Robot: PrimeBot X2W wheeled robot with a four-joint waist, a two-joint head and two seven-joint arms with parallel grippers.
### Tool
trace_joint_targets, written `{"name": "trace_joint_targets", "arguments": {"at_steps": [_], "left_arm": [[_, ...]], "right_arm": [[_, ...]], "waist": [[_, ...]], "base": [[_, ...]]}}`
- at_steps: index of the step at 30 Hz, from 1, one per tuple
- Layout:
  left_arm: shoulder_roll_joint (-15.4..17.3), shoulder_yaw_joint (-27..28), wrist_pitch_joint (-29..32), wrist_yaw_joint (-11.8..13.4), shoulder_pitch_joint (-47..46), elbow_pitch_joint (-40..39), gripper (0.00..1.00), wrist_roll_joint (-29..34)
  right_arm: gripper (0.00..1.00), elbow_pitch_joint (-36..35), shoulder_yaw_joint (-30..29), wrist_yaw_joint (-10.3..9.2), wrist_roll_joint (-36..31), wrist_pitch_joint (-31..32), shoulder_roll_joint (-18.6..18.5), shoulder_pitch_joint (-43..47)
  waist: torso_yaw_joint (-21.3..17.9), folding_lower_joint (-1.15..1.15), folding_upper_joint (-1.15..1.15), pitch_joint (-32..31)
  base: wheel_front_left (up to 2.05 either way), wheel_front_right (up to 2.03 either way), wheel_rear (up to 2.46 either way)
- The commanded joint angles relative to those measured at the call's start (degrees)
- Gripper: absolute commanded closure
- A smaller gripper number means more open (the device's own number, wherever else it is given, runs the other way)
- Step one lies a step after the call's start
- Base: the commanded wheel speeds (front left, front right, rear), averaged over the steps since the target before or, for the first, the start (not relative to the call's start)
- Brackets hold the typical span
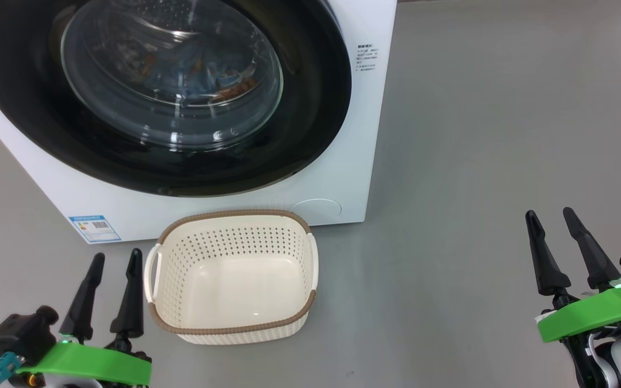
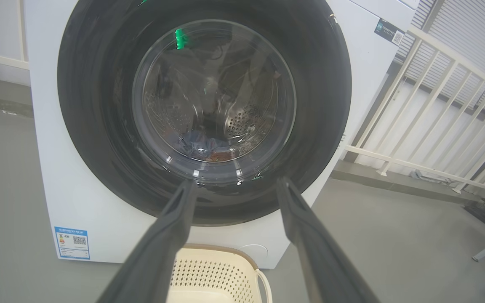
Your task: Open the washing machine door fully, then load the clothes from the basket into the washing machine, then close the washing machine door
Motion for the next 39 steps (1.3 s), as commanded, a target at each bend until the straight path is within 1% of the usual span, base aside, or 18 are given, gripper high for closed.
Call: {"name": "trace_joint_targets", "arguments": {"at_steps": [1,11,27,28,32,36,39], "left_arm": [[1.66,1.97,-0.35,0.36,-1.47,-1.69,0.0,0.37],[1.69,2.02,-0.35,0.71,-1.44,-1.44,0.0,0.87],[1.34,1.67,-0.35,0.6,-1.02,-1.1,0.0,0.32],[-0.11,-0.12,0.02,0.49,0.13,0.24,1.0,0.13],[-1.85,-0.51,0.12,0.49,1.9,2.38,1.0,-0.1],[-2.1,-0.07,0.62,0.48,1.96,2.26,1.0,-1.4],[-2.35,0.37,1.13,0.47,2.05,2.12,1.0,-2.71]], "right_arm": [[0.0,-1.06,0.52,-0.15,-0.78,-0.28,-0.74,-0.84],[0.0,-1.27,0.98,-0.15,-1.18,-0.28,-0.55,-1.27],[0.0,-1.23,1.6,-0.15,-1.05,-0.28,-0.85,-0.95],[1.0,0.24,0.56,0.0,-0.24,0.0,0.34,-0.03],[1.0,2.66,0.98,0.0,0.14,0.11,2.3,1.56],[1.0,2.53,0.67,0.0,1.64,0.59,2.56,1.63],[1.0,2.4,0.35,-0.01,3.15,1.08,2.81,1.72]], "waist": [[0.02,0.0,0.0,0.07],[-0.04,0.0,0.0,-0.07],[0.05,0.0,0.0,-0.82],[0.05,0.0,0.0,-0.82],[0.05,0.0,0.0,-0.83],[0.07,0.03,0.0,-0.91],[0.09,0.13,0.0,-1.07]], "base": [[0.0,0.0,0.0],[0.0,0.0,0.0],[0.0,0.0,0.0],[0.0,0.0,0.0],[0.0,0.0,0.0],[0.0,0.0,0.0],[0.0,0.0,0.0]]}}
